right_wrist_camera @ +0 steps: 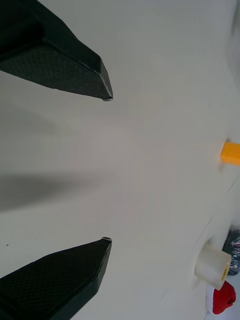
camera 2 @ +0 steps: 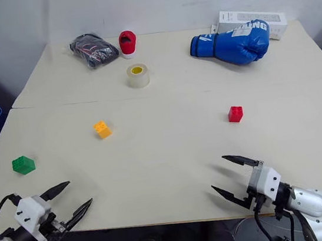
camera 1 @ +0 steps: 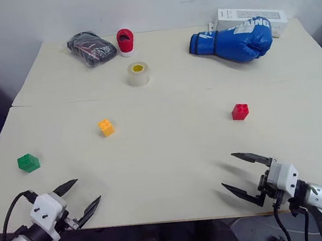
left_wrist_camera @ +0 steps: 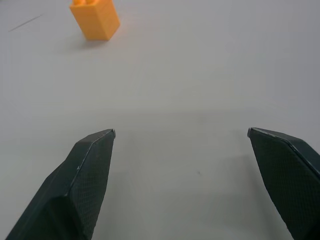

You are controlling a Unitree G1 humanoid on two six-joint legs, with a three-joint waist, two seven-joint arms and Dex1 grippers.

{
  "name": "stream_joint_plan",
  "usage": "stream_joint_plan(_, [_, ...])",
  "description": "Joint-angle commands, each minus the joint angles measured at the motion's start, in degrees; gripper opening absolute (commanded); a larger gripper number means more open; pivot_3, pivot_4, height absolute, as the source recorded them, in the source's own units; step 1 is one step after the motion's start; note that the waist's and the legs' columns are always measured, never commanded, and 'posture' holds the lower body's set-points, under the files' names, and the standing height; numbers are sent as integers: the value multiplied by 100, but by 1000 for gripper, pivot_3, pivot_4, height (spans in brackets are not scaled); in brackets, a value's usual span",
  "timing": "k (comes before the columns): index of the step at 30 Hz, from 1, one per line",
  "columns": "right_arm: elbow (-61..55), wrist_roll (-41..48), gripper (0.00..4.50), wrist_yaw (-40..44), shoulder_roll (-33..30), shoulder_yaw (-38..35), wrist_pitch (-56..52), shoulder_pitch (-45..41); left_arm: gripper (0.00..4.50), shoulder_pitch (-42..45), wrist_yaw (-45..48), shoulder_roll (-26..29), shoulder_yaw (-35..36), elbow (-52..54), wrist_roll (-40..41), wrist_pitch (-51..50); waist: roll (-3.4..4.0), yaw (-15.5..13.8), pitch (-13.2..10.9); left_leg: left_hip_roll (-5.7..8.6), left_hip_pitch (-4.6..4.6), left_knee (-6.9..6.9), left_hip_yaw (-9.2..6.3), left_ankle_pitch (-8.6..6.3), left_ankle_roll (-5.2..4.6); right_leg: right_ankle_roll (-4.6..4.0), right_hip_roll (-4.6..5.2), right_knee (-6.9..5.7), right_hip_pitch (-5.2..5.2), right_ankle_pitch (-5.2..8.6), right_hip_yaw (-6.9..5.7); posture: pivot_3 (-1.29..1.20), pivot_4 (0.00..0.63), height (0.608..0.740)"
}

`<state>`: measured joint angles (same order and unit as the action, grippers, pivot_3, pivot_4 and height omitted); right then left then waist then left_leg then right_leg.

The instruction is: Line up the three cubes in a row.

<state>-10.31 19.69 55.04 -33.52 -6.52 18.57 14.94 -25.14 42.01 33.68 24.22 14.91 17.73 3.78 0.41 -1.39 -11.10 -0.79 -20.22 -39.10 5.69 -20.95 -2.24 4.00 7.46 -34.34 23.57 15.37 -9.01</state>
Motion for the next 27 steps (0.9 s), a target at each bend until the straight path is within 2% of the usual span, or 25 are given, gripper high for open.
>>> stream_joint_plan(1, [-227,176,4500,-181,-14,-239,-113,108,4482,64,112,68,124,43,232,-46,0,0,0,0,0,0,0,0,0,0,0,-1,0,0,0,0,150,740])
stream_joint_plan(5, [-444,744,4500,-747,204,-712,-740,420,4482,288,373,272,-335,361,438,-694,0,-17,1,0,0,0,-2,1,1,0,1,-2,0,0,-1,0,150,740])
stream_joint_plan(10, [-568,680,4500,-1665,664,-1567,-761,918,4482,1255,926,343,-963,818,1307,-1342,2,-55,2,1,0,-1,-3,5,6,1,2,-6,-2,-1,1,0,150,740])
stream_joint_plan(13, [-486,475,4500,-2026,983,-1854,-601,1229,4482,1915,1079,332,-1337,700,1324,-1487,13,-20,8,2,0,-1,-4,9,15,1,-1,-11,-2,-1,1,0,150,740])
stream_joint_plan(17, [-404,168,4500,-2414,1435,-1831,-458,1456,4482,2443,1384,294,-1763,349,1179,-1461,34,66,20,0,6,1,10,12,21,0,-11,-24,0,0,9,0,150,740])
stream_joint_plan(23, [-631,-201,4500,-2938,1750,-1319,-791,909,4482,2953,1624,214,-2111,-1,1023,-1285,34,168,19,-2,13,1,18,17,24,-1,-14,-39,4,1,22,0,150,740])
stream_joint_plan(27, [-673,-356,4500,-3540,1810,-908,-1601,-291,4482,3040,1599,194,-2213,17,996,-1364,34,164,19,-2,9,1,19,20,27,-3,-14,-44,14,2,24,0,150,740])
